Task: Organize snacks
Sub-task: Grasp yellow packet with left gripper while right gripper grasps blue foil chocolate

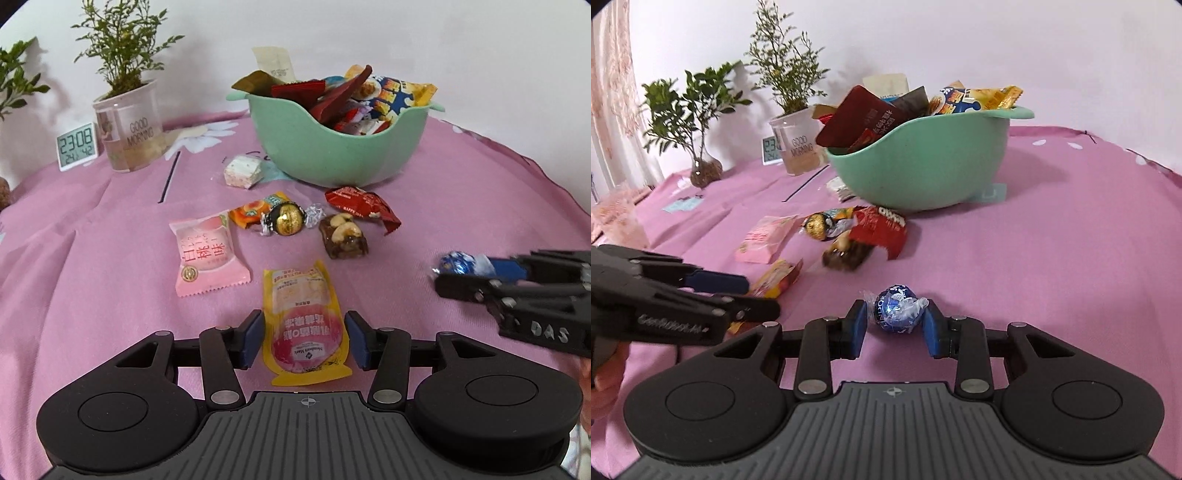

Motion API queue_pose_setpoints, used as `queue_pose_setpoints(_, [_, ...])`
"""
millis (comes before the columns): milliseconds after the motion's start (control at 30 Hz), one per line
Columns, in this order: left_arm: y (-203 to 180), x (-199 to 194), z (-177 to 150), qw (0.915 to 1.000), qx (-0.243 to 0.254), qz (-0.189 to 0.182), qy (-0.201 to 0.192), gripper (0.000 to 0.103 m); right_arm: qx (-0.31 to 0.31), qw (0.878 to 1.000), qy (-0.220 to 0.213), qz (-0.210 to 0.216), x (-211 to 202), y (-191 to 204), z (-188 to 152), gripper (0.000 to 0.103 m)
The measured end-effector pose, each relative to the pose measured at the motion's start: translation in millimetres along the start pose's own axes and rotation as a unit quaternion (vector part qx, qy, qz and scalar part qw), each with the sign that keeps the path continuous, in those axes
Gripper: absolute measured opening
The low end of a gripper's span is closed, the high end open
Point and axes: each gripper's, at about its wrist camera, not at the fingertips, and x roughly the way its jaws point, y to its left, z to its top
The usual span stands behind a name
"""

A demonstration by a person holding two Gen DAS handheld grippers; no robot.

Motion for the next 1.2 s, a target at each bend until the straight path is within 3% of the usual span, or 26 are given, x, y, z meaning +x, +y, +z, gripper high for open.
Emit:
queue_pose_setpoints(233, [2.7, 8.7, 7.2, 0.9994, -0.031, 0.012, 0.013, 0.103, -0.024, 1.0, -0.004, -0.013, -2.6, 8.7, -7.1, 0.041])
queue_pose_setpoints(700, [-3.0, 8.8, 8.3, 0.9996, -0.02, 0.018, -0.002, 0.103, -0.042, 0.999, -0.001, -0.025, 0.3, 12.8, -8.0, 0.042])
queue_pose_setpoints(900, [-0.2, 5.6, 7.4, 0.9996, -0.026, 0.012, -0.007, 0.093, -0.042, 0.999, 0.0, -0.028, 0.4, 14.3, -7.7, 0.042])
queue_pose_setpoints(1200, [0.4, -3.1, 5.8, 0.9994, -0.032, 0.005, -0.014, 0.087, -0.041, 0.999, 0.0, -0.029, 0.4, 14.3, -7.5, 0.042])
